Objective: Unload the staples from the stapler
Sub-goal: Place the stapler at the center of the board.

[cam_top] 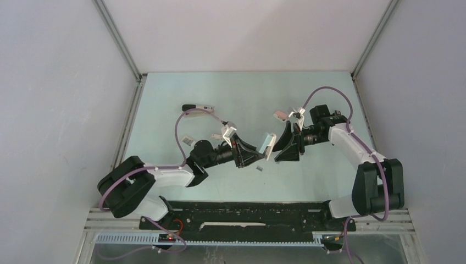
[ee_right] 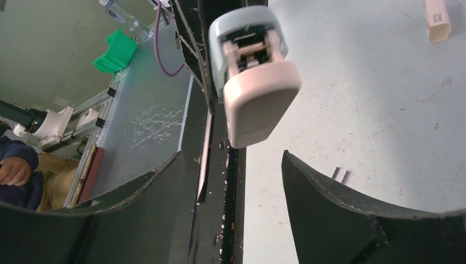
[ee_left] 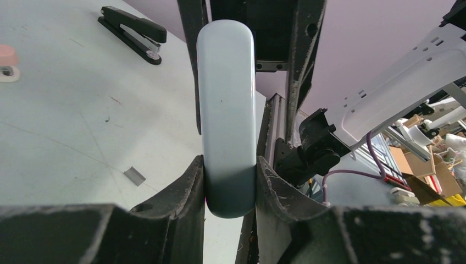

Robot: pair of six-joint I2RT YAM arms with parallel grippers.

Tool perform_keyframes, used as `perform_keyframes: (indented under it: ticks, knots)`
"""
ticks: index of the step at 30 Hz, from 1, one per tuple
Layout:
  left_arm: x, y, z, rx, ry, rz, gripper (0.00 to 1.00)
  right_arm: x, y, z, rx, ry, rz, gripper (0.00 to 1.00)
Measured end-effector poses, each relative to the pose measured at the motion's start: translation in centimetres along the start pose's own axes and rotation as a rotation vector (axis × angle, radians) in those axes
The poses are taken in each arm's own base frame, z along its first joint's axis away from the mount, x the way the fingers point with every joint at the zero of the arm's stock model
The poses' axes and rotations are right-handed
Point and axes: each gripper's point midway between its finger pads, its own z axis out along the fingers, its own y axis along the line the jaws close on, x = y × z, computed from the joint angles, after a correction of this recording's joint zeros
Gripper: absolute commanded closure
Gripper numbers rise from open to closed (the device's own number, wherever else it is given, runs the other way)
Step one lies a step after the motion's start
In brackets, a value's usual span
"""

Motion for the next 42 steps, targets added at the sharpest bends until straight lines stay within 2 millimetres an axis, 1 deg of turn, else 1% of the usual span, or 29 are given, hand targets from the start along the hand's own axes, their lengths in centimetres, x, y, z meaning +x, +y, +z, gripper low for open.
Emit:
perform_keyframes:
  ticks: [5, 10, 15, 22, 28, 32, 37, 42]
  knots:
    - [-0.3, 0.3, -1.5, -0.023, -0.018, 0.005, 1.00, -0.1, 0.2, -0.3, 0.016, 0.003, -0.032, 0.15]
    - [-0.7, 0.4, -3.2, -0.045, -0.048, 0.024, 1.00, 0.1, 0.1, -0.5, 0.036, 0.021, -0.059, 0.13]
    - [-1.2, 0.8, -4.8, -0.091, -0.074, 0.051, 1.00, 0.3, 0.1, -0.7, 0.064, 0.048, -0.087, 0.12]
    - [-1.8, 2.9, -7.6, -0.233, -0.097, 0.084, 1.00, 0.2, 0.2, -1.3, 0.114, 0.073, -0.146, 0.13]
    - [-3.8, 4.7, -10.6, -0.398, -0.157, 0.128, 1.00, 0.1, 0.0, -1.8, 0.144, 0.078, -0.161, 0.13]
    - [-5.0, 6.1, -13.1, -0.527, -0.203, 0.142, 1.00, 0.2, -0.2, -1.9, 0.155, 0.086, -0.160, 0.13]
    - [-5.5, 8.7, -16.5, -0.714, -0.243, 0.132, 1.00, 0.3, -0.3, -2.0, 0.163, 0.092, -0.163, 0.13]
    - [-5.5, 11.3, -19.4, -0.880, -0.271, 0.088, 1.00, 0.2, -0.5, -2.1, 0.171, 0.091, -0.163, 0.13]
